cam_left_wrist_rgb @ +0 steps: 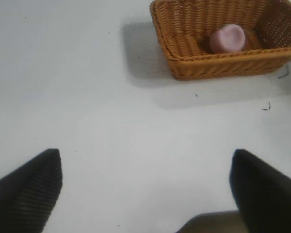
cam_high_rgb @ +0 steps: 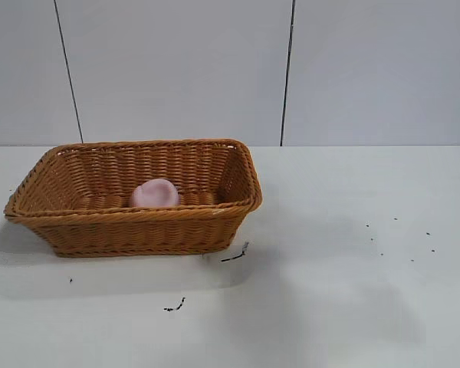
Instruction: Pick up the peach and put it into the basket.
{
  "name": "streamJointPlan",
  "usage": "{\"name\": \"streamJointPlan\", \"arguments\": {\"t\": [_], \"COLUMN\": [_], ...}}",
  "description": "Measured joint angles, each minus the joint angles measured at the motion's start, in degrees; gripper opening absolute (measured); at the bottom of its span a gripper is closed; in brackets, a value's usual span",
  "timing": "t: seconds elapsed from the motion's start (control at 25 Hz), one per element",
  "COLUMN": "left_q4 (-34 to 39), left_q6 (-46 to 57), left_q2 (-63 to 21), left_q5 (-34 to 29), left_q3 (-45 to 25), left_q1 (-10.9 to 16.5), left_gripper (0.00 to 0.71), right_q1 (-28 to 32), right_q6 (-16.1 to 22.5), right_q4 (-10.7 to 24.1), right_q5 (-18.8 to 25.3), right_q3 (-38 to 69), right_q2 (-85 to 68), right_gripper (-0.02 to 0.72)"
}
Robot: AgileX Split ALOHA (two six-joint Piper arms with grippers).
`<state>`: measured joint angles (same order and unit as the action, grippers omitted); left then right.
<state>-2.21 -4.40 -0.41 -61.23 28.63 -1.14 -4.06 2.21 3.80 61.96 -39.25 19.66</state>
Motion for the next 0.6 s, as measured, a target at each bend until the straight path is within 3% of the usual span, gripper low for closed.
{"name": "streamJointPlan", "arguments": {"t": [0.24, 0.6], "left_q4": [0.0, 0.0], "left_q6": [0.0, 0.0], "left_q2": [0.0, 0.0], "left_q5": [0.0, 0.0], "left_q3": [0.0, 0.0], "left_q1": [0.0, 0.0], "left_gripper": [0.692, 0.692], "right_q1": [0.0, 0.0], "right_q6": [0.0, 0.0], "right_q4": [-0.14, -0.69], "right_q5": [-2.73, -3.6], "right_q3": [10.15, 10.22], "right_q2": [-11.25, -11.76], "right_gripper": [0.689, 0.689]}}
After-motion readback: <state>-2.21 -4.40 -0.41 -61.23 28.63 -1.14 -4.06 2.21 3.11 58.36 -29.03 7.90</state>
